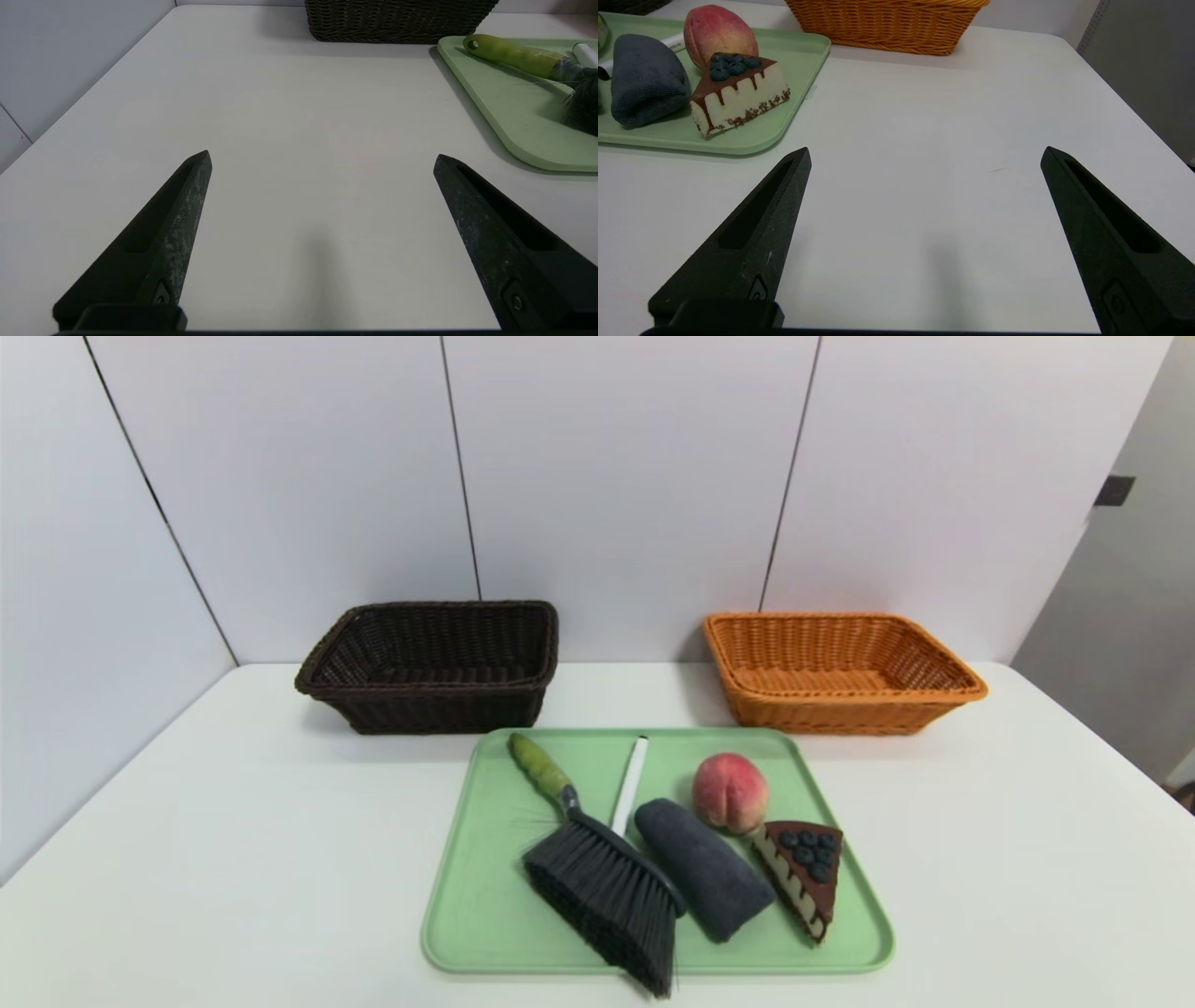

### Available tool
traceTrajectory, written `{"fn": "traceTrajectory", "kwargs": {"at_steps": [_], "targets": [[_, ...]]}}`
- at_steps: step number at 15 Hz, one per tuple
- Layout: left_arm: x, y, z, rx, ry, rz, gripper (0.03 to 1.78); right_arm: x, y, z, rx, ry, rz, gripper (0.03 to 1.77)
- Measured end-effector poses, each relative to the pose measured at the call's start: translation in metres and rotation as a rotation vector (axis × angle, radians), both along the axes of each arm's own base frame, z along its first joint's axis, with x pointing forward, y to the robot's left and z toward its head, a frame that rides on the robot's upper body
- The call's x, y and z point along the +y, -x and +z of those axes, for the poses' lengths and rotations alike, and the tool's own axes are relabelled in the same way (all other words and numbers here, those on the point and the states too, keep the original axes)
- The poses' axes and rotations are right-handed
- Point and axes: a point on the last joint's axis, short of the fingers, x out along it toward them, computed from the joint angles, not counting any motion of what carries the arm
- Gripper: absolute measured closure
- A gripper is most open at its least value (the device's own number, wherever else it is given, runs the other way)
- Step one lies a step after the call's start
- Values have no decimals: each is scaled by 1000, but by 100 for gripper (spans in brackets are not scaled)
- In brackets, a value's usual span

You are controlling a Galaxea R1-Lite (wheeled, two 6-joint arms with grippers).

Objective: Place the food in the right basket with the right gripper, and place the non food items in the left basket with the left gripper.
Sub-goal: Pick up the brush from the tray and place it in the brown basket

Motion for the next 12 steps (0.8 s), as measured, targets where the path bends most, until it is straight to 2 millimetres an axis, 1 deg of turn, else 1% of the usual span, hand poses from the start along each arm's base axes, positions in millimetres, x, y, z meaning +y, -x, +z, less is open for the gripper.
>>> {"fn": "traceTrajectory", "kwargs": {"at_steps": [12], "targets": [[0,0,0,1,-4,0,12,0,0,0,-2,5,2,10]]}}
